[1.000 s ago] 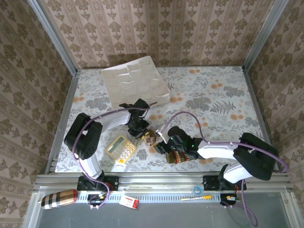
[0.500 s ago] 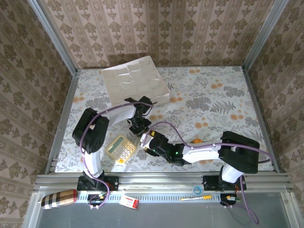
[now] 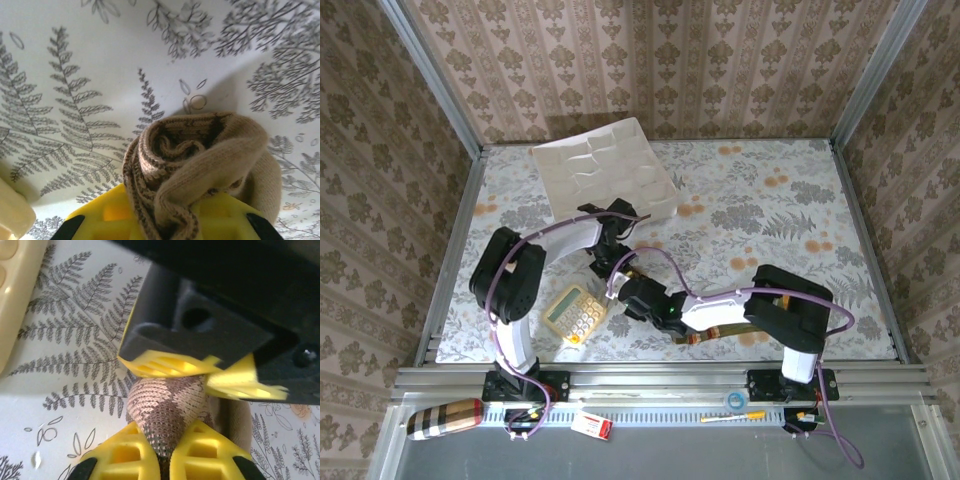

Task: Roll the socks

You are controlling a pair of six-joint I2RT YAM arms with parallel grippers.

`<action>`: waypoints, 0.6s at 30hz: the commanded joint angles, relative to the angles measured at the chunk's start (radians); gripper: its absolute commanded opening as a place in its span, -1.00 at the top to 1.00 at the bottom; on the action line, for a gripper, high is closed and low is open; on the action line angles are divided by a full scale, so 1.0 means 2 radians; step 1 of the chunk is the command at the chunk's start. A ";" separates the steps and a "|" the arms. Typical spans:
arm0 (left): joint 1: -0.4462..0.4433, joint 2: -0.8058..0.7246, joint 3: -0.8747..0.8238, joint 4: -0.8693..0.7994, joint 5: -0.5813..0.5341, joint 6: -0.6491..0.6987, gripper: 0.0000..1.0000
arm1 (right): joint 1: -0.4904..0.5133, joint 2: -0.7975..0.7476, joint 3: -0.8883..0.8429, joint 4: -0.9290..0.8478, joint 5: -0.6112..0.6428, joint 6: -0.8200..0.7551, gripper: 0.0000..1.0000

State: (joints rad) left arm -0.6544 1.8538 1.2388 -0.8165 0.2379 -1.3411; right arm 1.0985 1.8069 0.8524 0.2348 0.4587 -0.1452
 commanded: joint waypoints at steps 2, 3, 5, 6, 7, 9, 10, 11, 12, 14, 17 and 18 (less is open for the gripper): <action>0.011 -0.036 -0.022 -0.016 -0.008 0.012 0.34 | -0.043 -0.002 -0.043 -0.073 -0.078 0.079 1.00; 0.016 -0.048 -0.025 -0.005 -0.006 0.013 0.21 | -0.052 -0.005 -0.052 -0.074 -0.108 0.091 1.00; 0.024 -0.069 -0.033 0.020 -0.009 0.011 0.00 | -0.066 -0.008 -0.068 -0.070 -0.152 0.109 1.00; 0.029 -0.081 -0.039 0.032 -0.011 0.010 -0.10 | -0.075 -0.010 -0.076 -0.066 -0.176 0.117 1.00; 0.034 -0.091 -0.046 0.048 -0.011 0.011 -0.15 | -0.083 -0.012 -0.083 -0.063 -0.199 0.125 1.00; 0.039 -0.107 -0.055 0.063 -0.014 0.011 -0.18 | -0.100 -0.010 -0.091 -0.061 -0.241 0.137 1.00; 0.041 -0.114 -0.060 0.070 -0.015 0.011 -0.19 | -0.109 -0.007 -0.094 -0.061 -0.259 0.142 1.00; 0.041 -0.120 -0.064 0.076 -0.015 0.012 -0.19 | -0.115 -0.007 -0.096 -0.061 -0.270 0.147 1.00; 0.041 -0.125 -0.069 0.080 -0.013 0.011 -0.20 | -0.124 -0.005 -0.100 -0.058 -0.284 0.153 1.00; 0.039 -0.132 -0.082 0.098 -0.007 0.011 -0.20 | -0.141 -0.003 -0.107 -0.052 -0.308 0.166 1.00; 0.031 -0.143 -0.105 0.126 0.001 0.003 -0.17 | -0.167 0.001 -0.115 -0.046 -0.346 0.185 1.00; 0.028 -0.146 -0.113 0.136 0.004 -0.001 -0.17 | -0.175 0.004 -0.116 -0.045 -0.359 0.189 1.00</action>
State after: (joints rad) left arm -0.5831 1.5852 1.0496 -0.5957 0.2317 -1.3239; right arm 0.7956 1.7332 0.7006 0.4000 -0.1650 0.1600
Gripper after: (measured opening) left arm 0.585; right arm 0.097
